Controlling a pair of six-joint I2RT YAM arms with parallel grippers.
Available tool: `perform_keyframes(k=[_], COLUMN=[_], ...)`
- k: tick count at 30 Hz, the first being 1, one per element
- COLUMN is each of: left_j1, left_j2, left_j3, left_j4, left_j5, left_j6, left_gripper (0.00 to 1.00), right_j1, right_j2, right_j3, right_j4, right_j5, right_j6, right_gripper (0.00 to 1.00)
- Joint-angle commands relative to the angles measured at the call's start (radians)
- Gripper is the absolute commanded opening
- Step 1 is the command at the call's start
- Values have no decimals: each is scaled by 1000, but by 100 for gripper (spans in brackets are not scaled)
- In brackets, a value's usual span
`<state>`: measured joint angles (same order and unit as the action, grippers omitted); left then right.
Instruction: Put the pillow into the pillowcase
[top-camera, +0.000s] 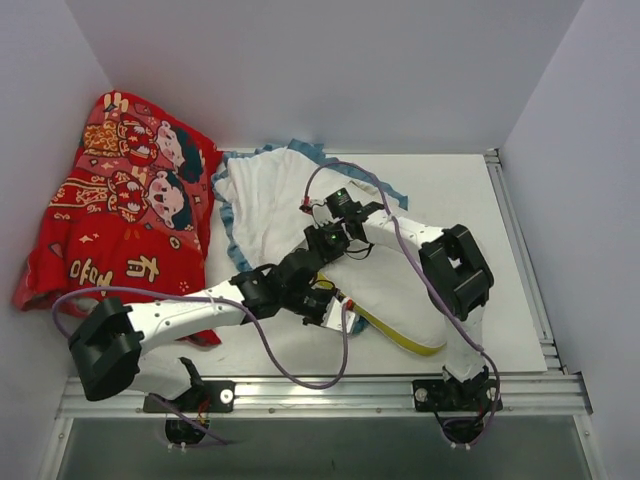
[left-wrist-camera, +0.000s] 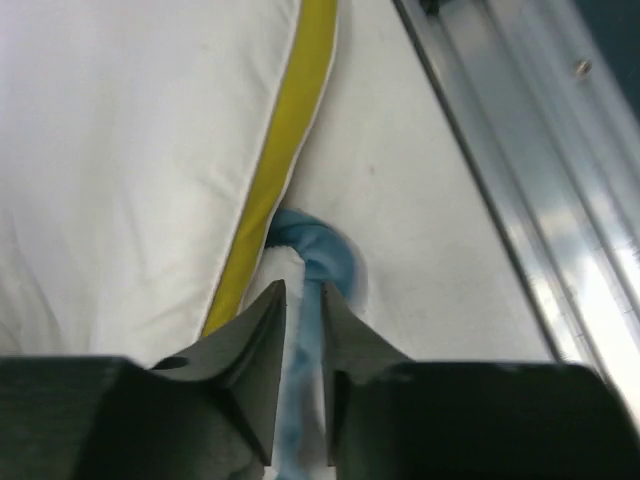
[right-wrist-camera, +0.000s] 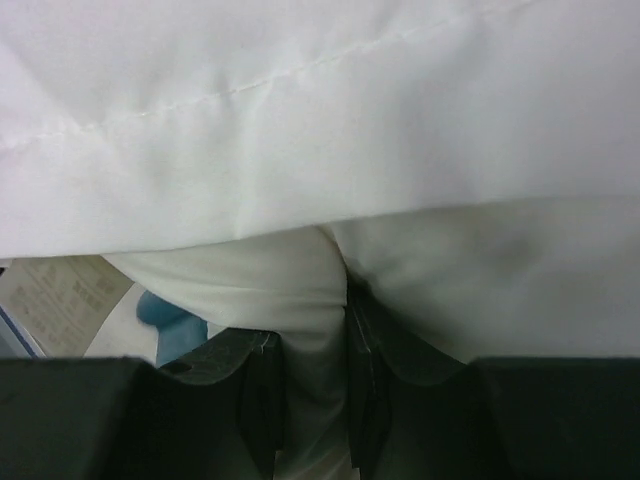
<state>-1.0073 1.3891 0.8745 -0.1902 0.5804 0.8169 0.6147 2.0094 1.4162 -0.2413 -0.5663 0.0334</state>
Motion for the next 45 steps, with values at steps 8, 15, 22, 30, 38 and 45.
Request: perform_keyframes(k=[8,15,22,30,38,45], left_j1=[387,421,432,438,443,443], left_j2=[-320,-148,5,94,73,47], left_j3=[115,153,192,221,221,227], left_j4=[-319,-311,-189,-69,-55,-54], left_j5=[-83,-366,-416,-401,-435,-444], left_j6=[-557,-686,-720,-733,-743,-725], left_gripper=[45,55,57,55,55,61], right_j1=[-64,-64,-63,-61,-62,-63], right_j2=[-92,-127,-167,-187,-184,-184], right_j3=[-235,-255,-273,-313,-313,-312], right_j4=[137,172,174,171,175,177], right_j5=[16,-6,-6,8,20,26], right_j6=[152,215,234,234,244,246], right_gripper=[0,0,0,0,0,0])
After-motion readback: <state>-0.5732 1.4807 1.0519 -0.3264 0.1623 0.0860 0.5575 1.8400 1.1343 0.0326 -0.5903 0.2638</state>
